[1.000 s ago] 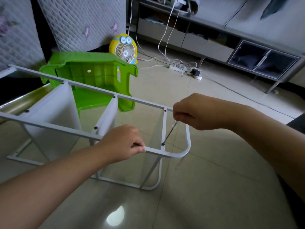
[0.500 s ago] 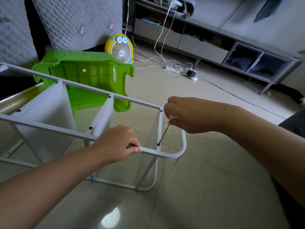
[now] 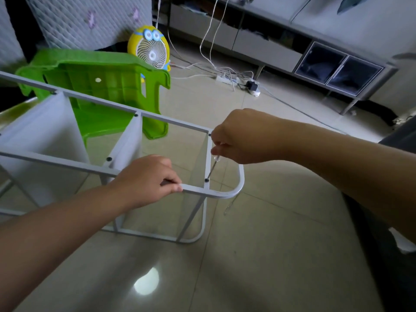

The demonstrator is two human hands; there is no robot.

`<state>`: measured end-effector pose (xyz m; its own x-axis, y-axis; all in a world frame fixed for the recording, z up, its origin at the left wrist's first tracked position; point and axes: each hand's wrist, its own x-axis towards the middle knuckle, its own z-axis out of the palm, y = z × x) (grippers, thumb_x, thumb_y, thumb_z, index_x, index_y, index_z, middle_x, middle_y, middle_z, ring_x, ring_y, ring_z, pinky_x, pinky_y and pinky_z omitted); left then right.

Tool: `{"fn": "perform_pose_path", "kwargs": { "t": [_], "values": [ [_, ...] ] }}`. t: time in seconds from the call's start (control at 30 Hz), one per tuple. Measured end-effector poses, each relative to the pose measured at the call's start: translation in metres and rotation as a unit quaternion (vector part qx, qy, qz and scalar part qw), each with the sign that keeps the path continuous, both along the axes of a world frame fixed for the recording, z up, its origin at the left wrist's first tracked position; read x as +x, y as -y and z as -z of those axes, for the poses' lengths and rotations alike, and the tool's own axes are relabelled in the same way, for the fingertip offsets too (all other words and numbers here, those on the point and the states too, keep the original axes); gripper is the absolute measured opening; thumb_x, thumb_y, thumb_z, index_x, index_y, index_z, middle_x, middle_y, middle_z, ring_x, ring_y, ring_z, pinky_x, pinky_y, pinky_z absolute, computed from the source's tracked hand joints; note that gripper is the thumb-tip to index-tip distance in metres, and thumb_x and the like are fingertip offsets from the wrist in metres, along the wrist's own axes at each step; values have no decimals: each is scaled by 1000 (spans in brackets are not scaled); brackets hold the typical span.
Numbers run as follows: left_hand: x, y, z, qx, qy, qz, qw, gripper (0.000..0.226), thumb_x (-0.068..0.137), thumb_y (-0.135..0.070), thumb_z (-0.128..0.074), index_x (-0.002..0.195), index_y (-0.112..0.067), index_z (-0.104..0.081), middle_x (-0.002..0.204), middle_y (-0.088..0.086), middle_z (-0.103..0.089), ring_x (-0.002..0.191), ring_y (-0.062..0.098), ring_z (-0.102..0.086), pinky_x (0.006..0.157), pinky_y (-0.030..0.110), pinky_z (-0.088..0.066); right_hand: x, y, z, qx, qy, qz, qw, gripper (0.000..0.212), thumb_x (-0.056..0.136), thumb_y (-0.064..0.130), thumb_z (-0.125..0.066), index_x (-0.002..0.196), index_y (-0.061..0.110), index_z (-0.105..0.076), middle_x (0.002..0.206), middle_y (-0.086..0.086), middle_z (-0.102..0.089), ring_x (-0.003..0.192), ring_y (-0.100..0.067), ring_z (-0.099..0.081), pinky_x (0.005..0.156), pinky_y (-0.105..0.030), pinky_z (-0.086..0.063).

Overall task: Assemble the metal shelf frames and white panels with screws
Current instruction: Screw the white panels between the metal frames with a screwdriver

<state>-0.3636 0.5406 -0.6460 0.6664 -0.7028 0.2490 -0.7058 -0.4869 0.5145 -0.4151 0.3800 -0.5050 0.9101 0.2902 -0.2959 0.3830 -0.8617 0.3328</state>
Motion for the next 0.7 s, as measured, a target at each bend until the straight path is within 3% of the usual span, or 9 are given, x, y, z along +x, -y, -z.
{"fn": "perform_pose_path", "kwargs": {
  "t": [0.1, 0.2, 0.3, 0.37, 0.47, 0.57, 0.7],
  "values": [
    [0, 1, 1, 16, -5, -2, 1000, 39, 73, -49, -52, 89, -22, -76, 64, -15, -42, 63, -6, -36, 55, 9, -23, -2, -1, 1, 12, -14, 26, 999, 30, 98, 32, -39, 79, 12, -50, 62, 4, -33, 70, -19, -41, 68, -28, -35],
    [4, 0, -1, 55, -3, 9, 998, 46, 72, -53, -43, 95, -27, -74, 66, -15, -40, 64, -4, -35, 54, 9, -23, -6, 4, -2, -99, -29, -14, 995, 26, 99, 22, -37, 102, 9, -59, 63, 6, -35, 62, -14, -39, 62, -27, -36],
    [7, 3, -9, 101, -6, 25, 995, 30, 85, -48, -52, 99, -31, -73, 65, -16, -37, 68, -2, -37, 55, 8, -25, -9, 2, -1, -187, -26, -42, 981, 25, 96, 9, -34, 89, 10, -58, 62, 4, -34, 53, -9, -31, 46, -19, -25],
    [9, 5, -15, 120, -3, 29, 992, 21, 87, -38, -59, 100, -31, -72, 65, -18, -37, 78, 1, -46, 57, 6, -27, -10, -8, 1, -215, -26, -49, 975, 30, 95, 6, -32, 67, 11, -43, 62, 3, -29, 51, -10, -25, 44, -20, -20],
    [9, 5, -17, 131, -3, 25, 991, 20, 86, -37, -60, 100, -31, -72, 64, -19, -37, 90, 6, -55, 57, 5, -28, -8, -20, 5, -218, -26, -95, 971, 36, 91, 0, -35, 57, 11, -29, 59, 1, -29, 48, -12, -24, 44, -20, -23],
    [8, 7, -17, 140, 4, 21, 990, 20, 87, -37, -59, 100, -30, -72, 64, -18, -38, 82, 6, -52, 55, 7, -28, -3, -23, 4, -226, -32, -95, 969, 32, 88, -2, -40, 58, 6, -33, 58, 2, -31, 48, -13, -28, 48, -21, -29],
    [4, 10, -15, 143, 17, 6, 990, 22, 87, -38, -57, 99, -27, -73, 69, -16, -46, 75, 5, -46, 53, 7, -25, 3, -26, 0, -218, -53, -48, 973, 15, 94, 9, -42, 85, 8, -54, 71, 5, -40, 62, -18, -41, 58, -26, -38]
  ]
}}
